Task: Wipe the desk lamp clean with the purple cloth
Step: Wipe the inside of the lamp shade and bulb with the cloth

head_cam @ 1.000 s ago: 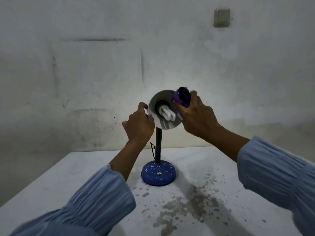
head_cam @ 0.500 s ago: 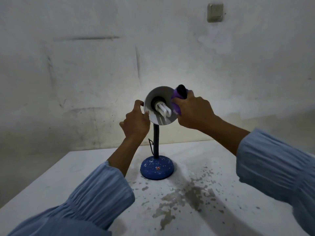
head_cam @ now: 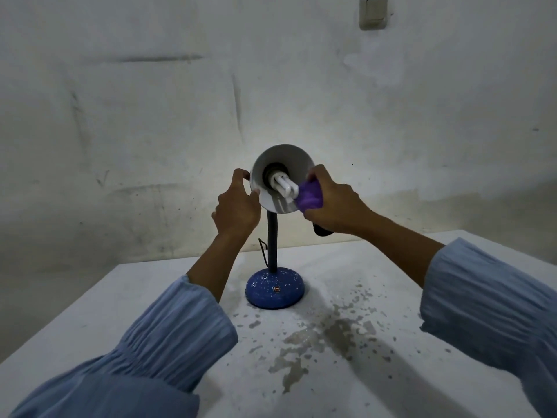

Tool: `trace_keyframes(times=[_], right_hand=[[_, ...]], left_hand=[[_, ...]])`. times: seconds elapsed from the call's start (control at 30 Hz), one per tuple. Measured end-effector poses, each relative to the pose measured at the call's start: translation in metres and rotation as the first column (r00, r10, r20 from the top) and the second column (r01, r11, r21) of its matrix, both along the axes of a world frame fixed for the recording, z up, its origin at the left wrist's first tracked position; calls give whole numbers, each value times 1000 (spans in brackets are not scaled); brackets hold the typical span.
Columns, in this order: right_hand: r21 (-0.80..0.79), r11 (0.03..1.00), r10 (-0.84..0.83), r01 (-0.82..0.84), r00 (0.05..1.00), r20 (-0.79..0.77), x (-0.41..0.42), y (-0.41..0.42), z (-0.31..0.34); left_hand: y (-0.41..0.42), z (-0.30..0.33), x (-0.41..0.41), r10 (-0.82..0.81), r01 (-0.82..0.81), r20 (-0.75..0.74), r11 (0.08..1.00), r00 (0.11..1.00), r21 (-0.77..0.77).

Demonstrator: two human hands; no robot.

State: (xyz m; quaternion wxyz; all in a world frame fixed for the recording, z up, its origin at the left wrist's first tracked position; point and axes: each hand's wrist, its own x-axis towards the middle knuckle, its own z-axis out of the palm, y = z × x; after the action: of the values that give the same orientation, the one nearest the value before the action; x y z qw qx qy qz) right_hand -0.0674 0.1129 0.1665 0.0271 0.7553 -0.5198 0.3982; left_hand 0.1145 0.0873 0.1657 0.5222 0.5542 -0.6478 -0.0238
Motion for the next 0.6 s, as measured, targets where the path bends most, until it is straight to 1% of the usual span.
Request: trace_keyframes(times=[0.07,0.1,0.13,0.17,0.2,0.3,0.37,0.43,0.47,0.53,0.6], right_hand=[[-115,984,-154,137,976,-157,2,-2,-8],[-154,972,-205,175,958,-202,5,-4,-12],[-167,968,-219,185,952,-213,8,-6,-16],[-156,972,-203,175,961,-188,13,-8,-20],[-129,980,-171,154,976,-132,19,-9,-24],[-54,996,-59,65,994,94,38,-11,-37],[-18,999,35,-31,966,255,48,-11,-43],[-9,996,89,-93,922,378,50,-10,-47],[-30,996,94,-89,906,413,51,-9,-49],[-93,995,69,-31,893,445,51,-7,-52],[-102,995,52,-8,894,445,56,-6,-53]], left_hand=[[1,-1,0,8,-8,16,1000,1000,-10],[1,-2,0,19,-19,26,1000,999,-13],[2,-3,1,25,-25,31,1000,999,-12],[2,-4,1,21,-21,34,1000,999,-10],[3,-4,2,10,-9,38,1000,999,-6],[5,-3,2,-15,15,26,1000,1000,2],[6,-1,4,-14,14,5,1000,1000,12],[5,-1,6,-10,9,19,999,1000,33],[5,0,7,-12,11,30,999,999,44],[5,1,8,-46,44,28,996,999,74],[5,2,7,-115,118,-35,988,993,100]])
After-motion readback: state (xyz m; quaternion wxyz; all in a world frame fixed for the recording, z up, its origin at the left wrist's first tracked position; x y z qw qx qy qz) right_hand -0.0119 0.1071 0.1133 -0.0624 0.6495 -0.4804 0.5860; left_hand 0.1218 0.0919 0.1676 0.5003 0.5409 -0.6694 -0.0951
